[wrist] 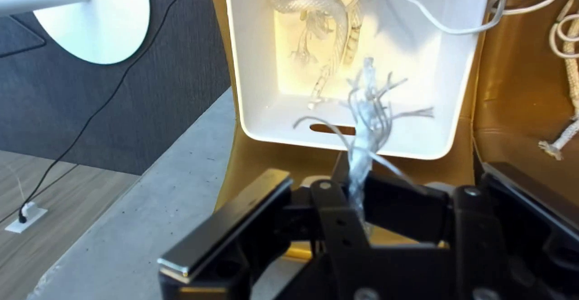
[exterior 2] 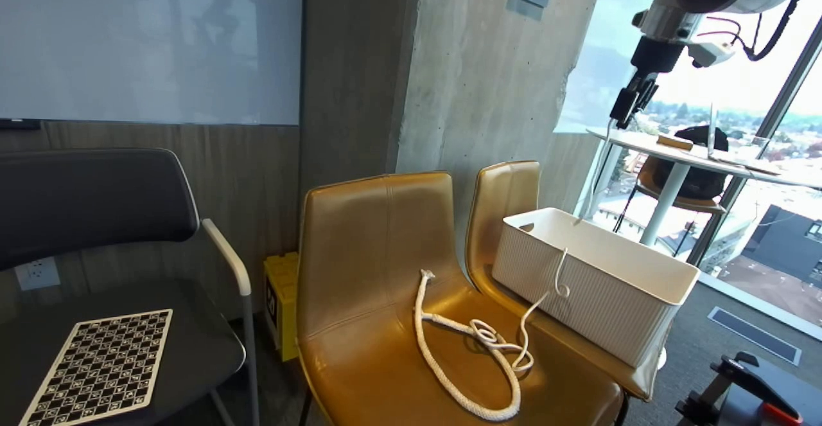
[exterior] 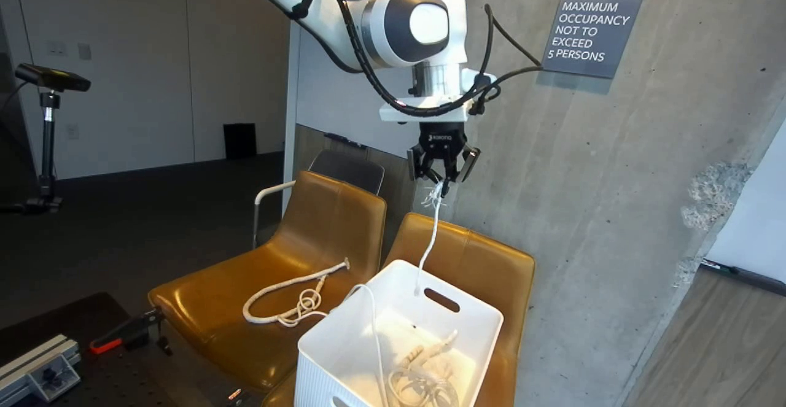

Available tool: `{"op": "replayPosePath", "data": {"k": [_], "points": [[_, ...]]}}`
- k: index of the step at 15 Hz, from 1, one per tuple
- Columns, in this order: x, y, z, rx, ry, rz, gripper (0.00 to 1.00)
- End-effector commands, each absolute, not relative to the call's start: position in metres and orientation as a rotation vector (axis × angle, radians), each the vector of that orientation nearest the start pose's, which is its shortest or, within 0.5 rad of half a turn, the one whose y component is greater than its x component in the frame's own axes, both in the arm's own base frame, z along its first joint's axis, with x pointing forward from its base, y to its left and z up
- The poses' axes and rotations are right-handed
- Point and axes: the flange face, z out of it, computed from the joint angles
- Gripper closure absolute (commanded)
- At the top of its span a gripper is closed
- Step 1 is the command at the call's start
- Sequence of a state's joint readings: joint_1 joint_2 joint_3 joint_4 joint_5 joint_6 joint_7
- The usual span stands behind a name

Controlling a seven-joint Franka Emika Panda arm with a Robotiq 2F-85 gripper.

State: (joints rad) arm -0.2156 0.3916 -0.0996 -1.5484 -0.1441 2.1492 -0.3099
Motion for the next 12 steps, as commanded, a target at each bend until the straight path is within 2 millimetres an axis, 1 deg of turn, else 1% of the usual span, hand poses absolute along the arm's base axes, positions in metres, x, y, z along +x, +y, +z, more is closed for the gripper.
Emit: {"op": "replayPosePath", "data": {"k": [1, 2, 3, 4, 6, 7, 9, 11, 12], "points": [[0.659, -0.251, 0.406, -3.304, -0.060, -0.174, 1.00], [0.657, -0.260, 0.394, -3.292, -0.036, -0.151, 1.00], [0.656, -0.268, 0.384, -3.277, -0.012, -0.134, 0.75], [0.655, -0.274, 0.378, -3.266, 0.002, -0.123, 0.73], [0.651, -0.278, 0.372, -3.253, 0.008, -0.117, 0.60], [0.649, -0.275, 0.371, -3.250, -0.003, -0.116, 0.53], [0.645, -0.266, 0.369, -3.253, -0.036, -0.116, 0.40], [0.638, -0.242, 0.360, -3.257, -0.125, -0.118, 0.25], [0.633, -0.226, 0.350, -3.262, -0.188, -0.113, 0.16]]}}
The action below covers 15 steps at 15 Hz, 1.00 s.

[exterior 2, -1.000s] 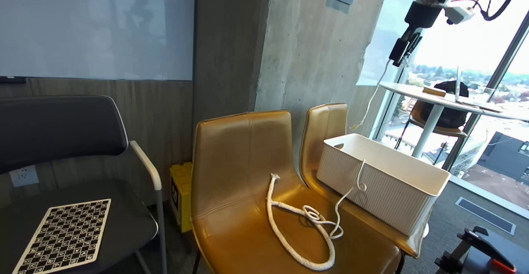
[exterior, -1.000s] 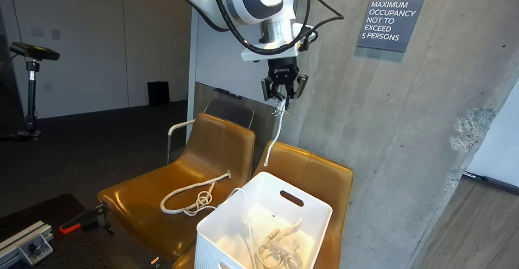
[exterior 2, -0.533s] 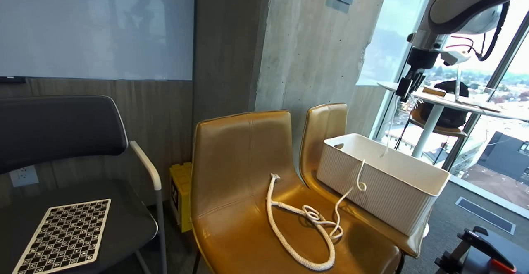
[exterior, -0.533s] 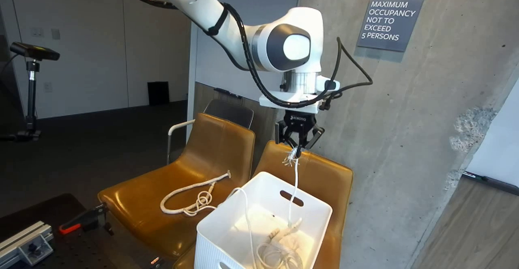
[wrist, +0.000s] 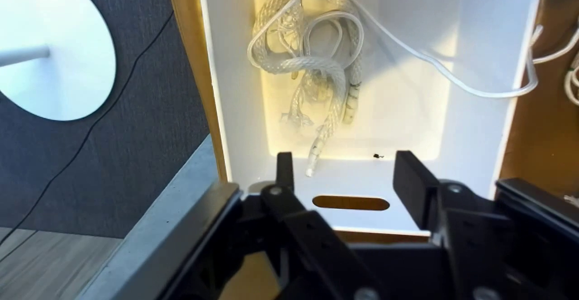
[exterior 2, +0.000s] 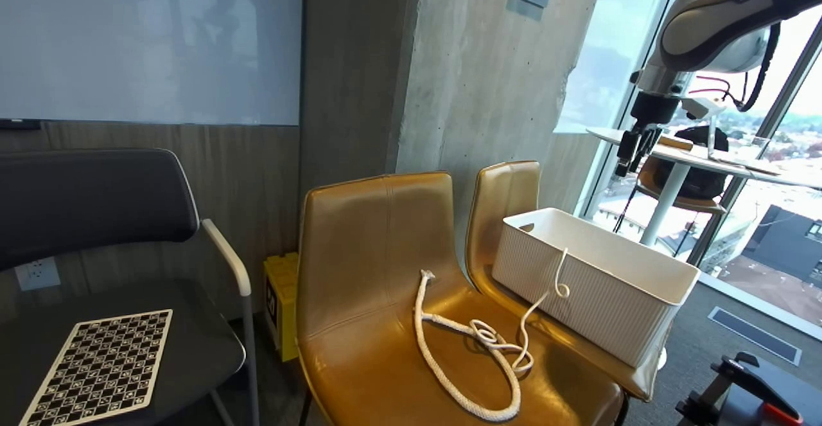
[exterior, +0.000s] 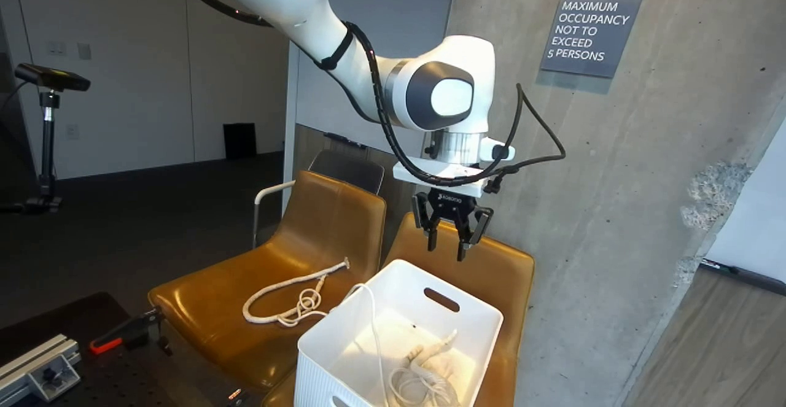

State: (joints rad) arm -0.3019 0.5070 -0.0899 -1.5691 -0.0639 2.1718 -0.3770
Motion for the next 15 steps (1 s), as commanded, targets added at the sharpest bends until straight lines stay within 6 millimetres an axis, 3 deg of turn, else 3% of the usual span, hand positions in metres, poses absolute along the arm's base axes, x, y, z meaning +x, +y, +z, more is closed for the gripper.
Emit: {"op": "replayPosePath", "data": {"k": [1, 3, 8, 11, 15], "points": [[0.629, -0.212, 0.341, -3.260, -0.245, -0.120, 0.10], [0.619, -0.179, 0.319, -3.250, -0.363, -0.126, 0.00], [0.584, -0.087, 0.259, -3.219, -0.678, -0.126, 0.00], [0.564, -0.032, 0.235, -3.199, -0.872, -0.140, 0.00], [0.548, 0.023, 0.204, -3.173, -1.048, -0.124, 0.00]]}}
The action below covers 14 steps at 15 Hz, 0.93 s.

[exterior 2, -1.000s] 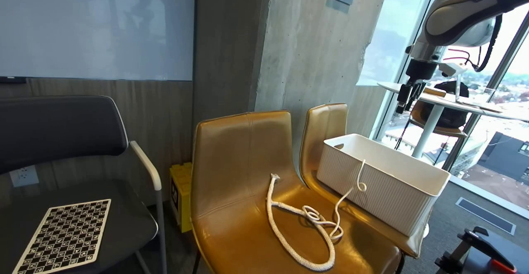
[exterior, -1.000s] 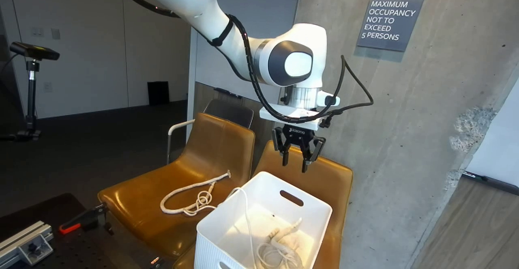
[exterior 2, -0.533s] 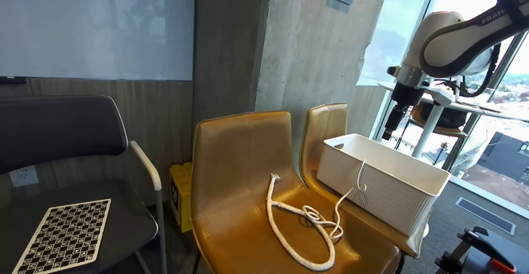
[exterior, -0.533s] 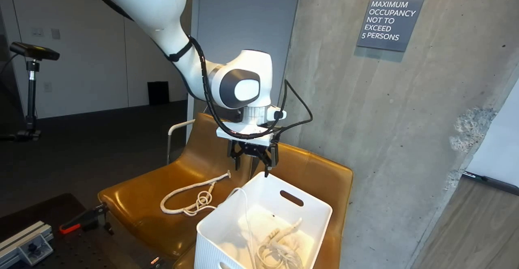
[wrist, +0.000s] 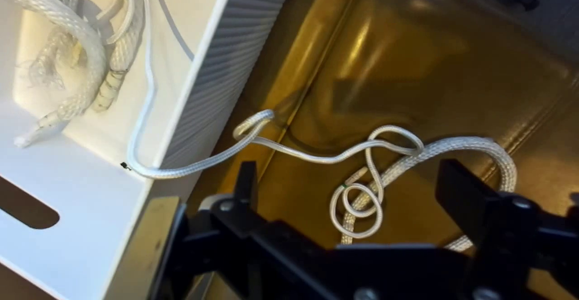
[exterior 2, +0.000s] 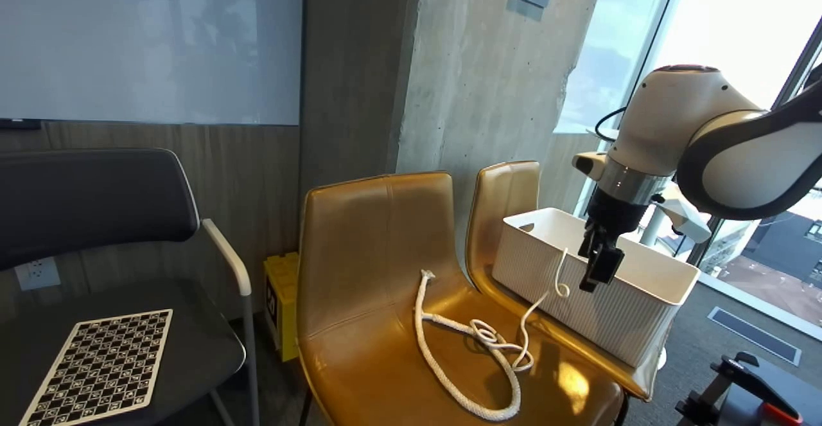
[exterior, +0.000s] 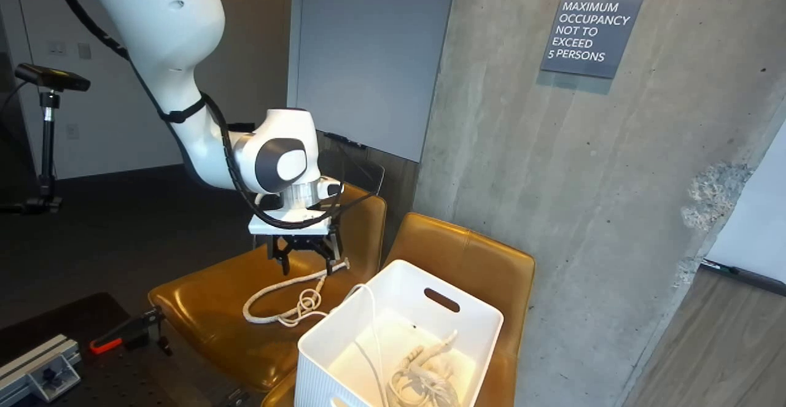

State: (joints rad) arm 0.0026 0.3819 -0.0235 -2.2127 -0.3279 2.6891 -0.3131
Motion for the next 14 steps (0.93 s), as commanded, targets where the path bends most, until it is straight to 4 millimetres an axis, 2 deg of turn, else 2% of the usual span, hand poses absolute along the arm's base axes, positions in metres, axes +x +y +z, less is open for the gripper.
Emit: {"op": "replayPosePath", "data": {"k": [1, 7, 14], "points": [[0.545, 0.033, 0.198, -3.166, -1.072, -0.118, 0.00], [0.550, 0.072, 0.161, -3.113, -1.084, -0.115, 0.00], [0.563, 0.105, 0.102, -3.081, -1.071, -0.150, 0.00]]}}
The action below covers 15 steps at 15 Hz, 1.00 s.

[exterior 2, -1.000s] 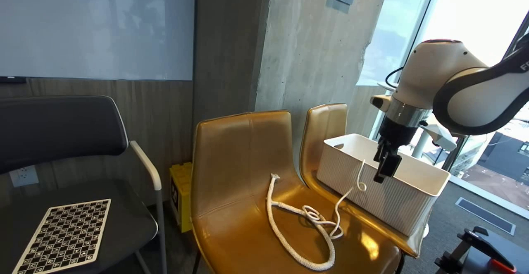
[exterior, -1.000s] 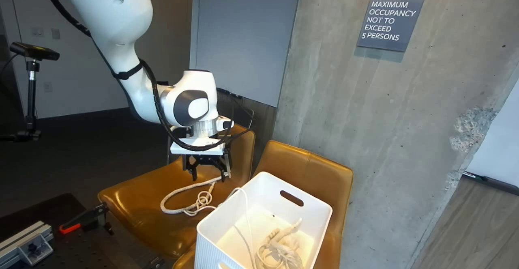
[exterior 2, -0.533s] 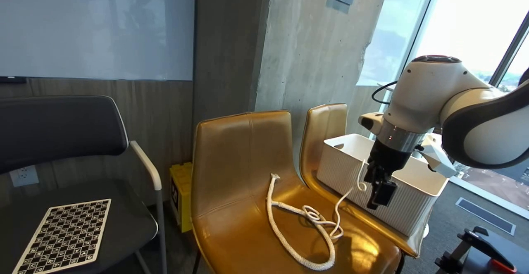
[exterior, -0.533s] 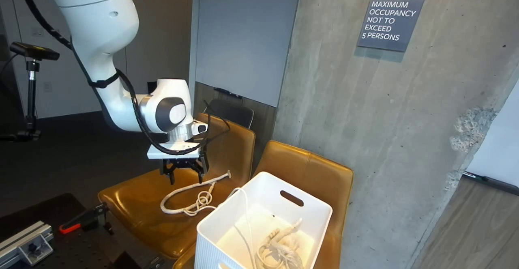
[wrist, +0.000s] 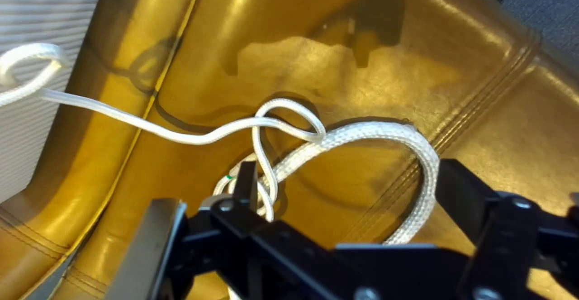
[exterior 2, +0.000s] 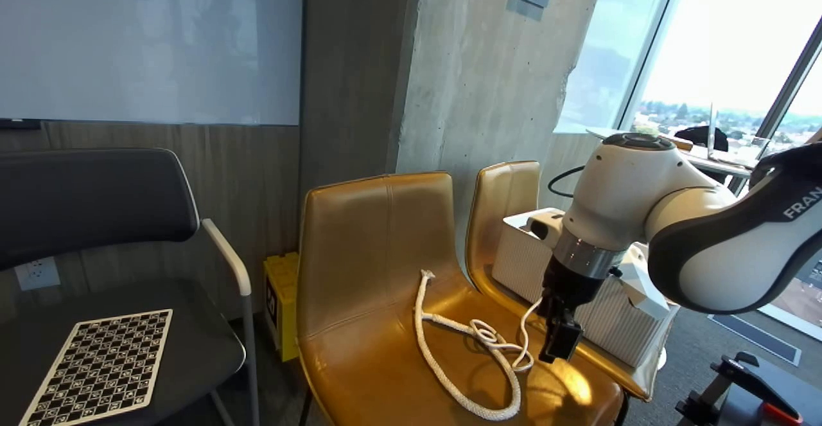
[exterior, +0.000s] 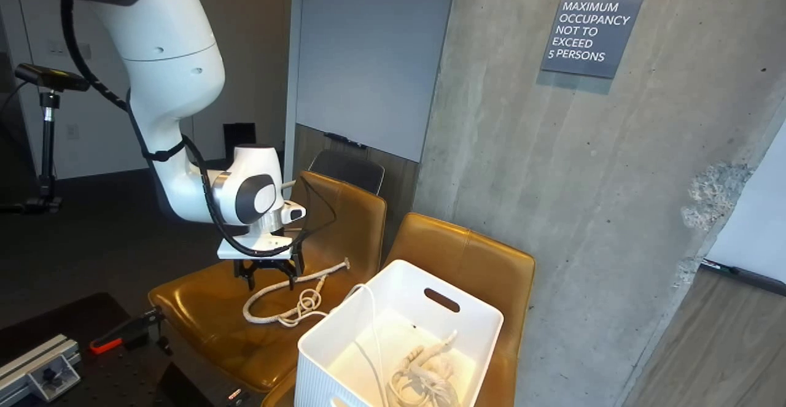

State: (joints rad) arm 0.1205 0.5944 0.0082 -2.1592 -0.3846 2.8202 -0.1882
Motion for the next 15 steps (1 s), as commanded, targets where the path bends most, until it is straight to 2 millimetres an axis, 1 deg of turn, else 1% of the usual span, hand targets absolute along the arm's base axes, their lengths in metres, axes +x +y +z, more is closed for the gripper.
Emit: {"op": "replayPosePath", "data": {"k": [1, 3, 6, 8, 12, 15], "points": [[0.566, 0.111, 0.097, -3.078, -1.072, -0.157, 0.00], [0.575, 0.119, 0.087, -3.080, -1.073, -0.176, 0.00], [0.586, 0.134, 0.079, -3.086, -1.079, -0.213, 0.00], [0.594, 0.140, 0.075, -3.096, -1.075, -0.229, 0.00], [0.620, 0.139, 0.063, -3.131, -1.038, -0.261, 0.00], [0.640, 0.129, 0.058, -3.166, -1.015, -0.283, 0.00]]}}
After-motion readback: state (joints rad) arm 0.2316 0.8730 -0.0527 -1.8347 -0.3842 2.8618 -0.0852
